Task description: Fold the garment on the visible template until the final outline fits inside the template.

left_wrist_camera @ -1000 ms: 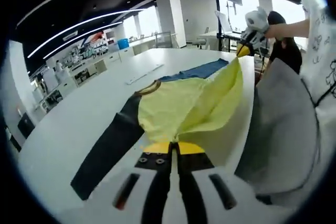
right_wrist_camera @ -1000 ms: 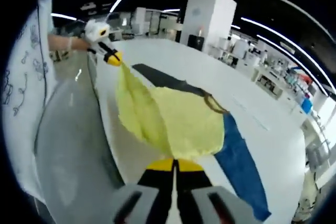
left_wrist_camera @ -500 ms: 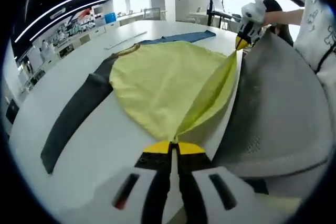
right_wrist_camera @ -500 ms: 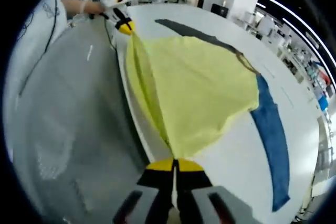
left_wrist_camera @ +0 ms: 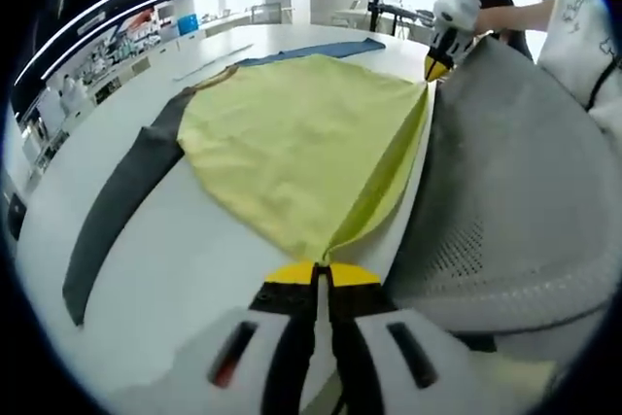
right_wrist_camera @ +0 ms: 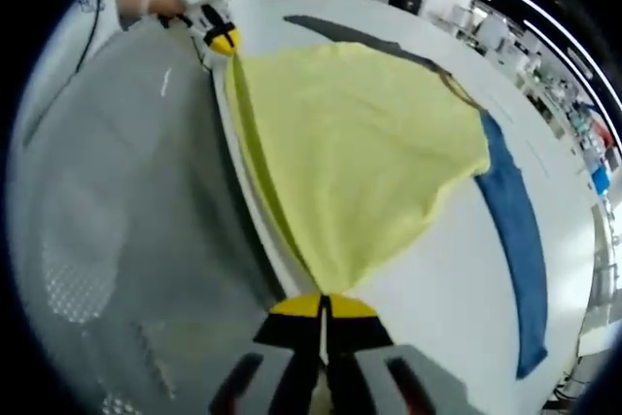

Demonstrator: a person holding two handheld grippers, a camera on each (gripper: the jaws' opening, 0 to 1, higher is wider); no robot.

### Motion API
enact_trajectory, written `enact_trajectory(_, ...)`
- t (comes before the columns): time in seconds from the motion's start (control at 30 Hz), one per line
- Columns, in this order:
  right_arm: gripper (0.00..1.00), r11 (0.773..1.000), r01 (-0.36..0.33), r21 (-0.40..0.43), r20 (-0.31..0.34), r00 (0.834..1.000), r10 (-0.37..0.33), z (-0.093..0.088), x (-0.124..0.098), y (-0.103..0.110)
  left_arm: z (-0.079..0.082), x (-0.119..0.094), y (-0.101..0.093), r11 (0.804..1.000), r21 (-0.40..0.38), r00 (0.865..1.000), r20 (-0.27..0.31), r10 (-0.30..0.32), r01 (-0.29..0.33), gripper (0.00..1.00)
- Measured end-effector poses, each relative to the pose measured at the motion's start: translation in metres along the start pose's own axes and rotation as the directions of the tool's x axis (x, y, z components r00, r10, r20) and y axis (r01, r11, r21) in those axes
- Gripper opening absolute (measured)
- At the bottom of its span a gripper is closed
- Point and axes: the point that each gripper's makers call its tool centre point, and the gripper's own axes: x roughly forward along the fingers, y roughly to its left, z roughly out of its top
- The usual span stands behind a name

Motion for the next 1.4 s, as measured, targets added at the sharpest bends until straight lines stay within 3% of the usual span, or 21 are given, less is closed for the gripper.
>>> enact_trajectory(0.1,0.00,1.000,-0.001,-0.002,-0.003,1.000,0.001,0.000,0.000,0.001,-0.008,0.000,0.006,1.000,-0.024,1.000,0.006,-0.001,0.002,0.00)
enact_trajectory(0.27,0.00,1.000,-0.005,0.025,0.003,1.000,0.005,0.000,0.001,0.002,-0.008,-0.003,0.000,0.999,-0.050,1.000,0.026,-0.008,0.010,0.01)
enact_trajectory(0.4,0.19,0.998,0.004,0.057,0.030,1.000,-0.006,0.005,-0.004,-0.001,-0.001,-0.012,0.003,0.992,-0.125,0.995,0.101,-0.014,0.026,0.06)
enact_trajectory(0.67,0.49,0.971,0.075,0.225,0.146,0.983,-0.110,0.019,-0.021,-0.024,0.013,-0.030,0.014,0.987,-0.152,0.979,0.203,-0.025,0.057,0.40)
enact_trajectory(0.77,0.59,0.952,0.080,0.294,0.192,0.971,-0.141,0.025,-0.027,-0.030,0.020,-0.033,0.017,0.985,-0.161,0.974,0.227,-0.023,0.061,0.65)
enact_trajectory(0.9,0.82,0.929,0.102,0.354,0.248,0.948,-0.199,0.031,-0.037,-0.046,0.031,-0.034,0.022,0.984,-0.170,0.963,0.268,-0.005,0.052,0.97)
enact_trajectory(1.13,0.97,0.900,0.091,0.427,0.285,0.931,-0.229,0.027,-0.052,-0.064,0.048,-0.037,0.027,0.982,-0.189,0.961,0.272,0.042,0.010,0.99)
enact_trajectory(1.27,1.00,0.885,0.081,0.458,0.288,0.929,-0.234,0.016,-0.060,-0.079,0.066,-0.042,0.031,0.967,-0.255,0.948,0.304,0.100,-0.020,0.99)
enact_trajectory(1.4,1.00,0.866,0.072,0.495,0.299,0.922,-0.248,0.002,-0.070,-0.101,0.077,-0.042,0.031,0.962,-0.268,0.944,0.303,0.128,-0.045,0.99)
